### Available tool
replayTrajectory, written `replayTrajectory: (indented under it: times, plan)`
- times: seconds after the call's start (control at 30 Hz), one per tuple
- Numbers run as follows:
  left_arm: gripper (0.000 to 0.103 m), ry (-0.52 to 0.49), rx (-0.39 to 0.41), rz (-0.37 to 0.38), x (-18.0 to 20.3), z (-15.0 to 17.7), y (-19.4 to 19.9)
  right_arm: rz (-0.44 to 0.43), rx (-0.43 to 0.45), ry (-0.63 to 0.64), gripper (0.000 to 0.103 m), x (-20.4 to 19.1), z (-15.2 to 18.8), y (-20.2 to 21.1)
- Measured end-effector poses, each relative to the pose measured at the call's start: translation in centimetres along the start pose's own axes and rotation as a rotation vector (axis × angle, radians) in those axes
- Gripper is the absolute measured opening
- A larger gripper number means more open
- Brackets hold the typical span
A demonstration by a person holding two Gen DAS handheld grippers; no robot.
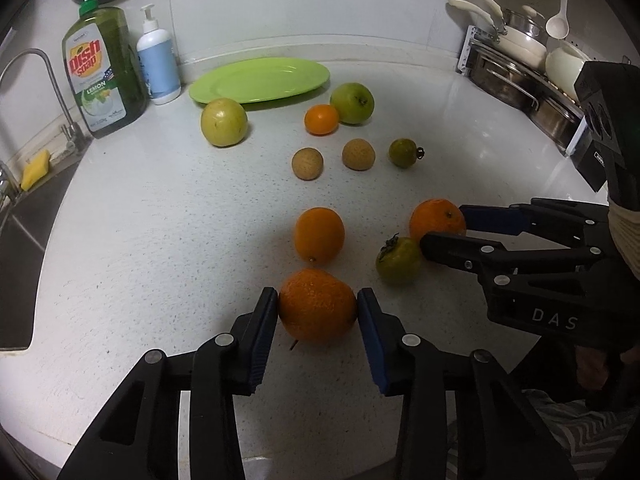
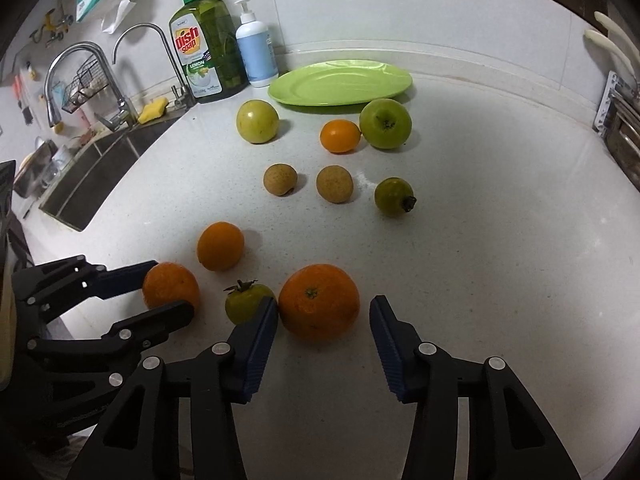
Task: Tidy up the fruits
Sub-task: 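Close the left tool on a large orange while the right tool grasps another orange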
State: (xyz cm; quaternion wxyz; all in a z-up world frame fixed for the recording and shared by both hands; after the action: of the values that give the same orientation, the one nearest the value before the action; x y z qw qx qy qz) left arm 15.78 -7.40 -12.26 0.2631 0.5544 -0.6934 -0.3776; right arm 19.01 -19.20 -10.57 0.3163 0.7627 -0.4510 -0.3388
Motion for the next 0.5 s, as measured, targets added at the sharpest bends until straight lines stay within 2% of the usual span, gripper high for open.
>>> replayTrajectory:
  times: [0.5]
  plan:
    - [0.040, -0.022, 0.051, 0.018, -0.5, -1.3, 0.9, 0.029, 0.052, -0.001, 0.043, -0.6, -0.8, 1.2]
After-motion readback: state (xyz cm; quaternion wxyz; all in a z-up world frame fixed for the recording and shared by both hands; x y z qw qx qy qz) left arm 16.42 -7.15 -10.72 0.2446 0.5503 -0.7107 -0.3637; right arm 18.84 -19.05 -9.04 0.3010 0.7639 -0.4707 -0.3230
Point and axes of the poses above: each gripper's, at about its wrist camera, not at the fingertips, and y roughly against the way its jaws point, x to its right, z to its underside, the point moved 4 cm from there along -y, roughly the way its jaws point, and after that the axes turned 7 degrees about -z, right-handed, at the moved point
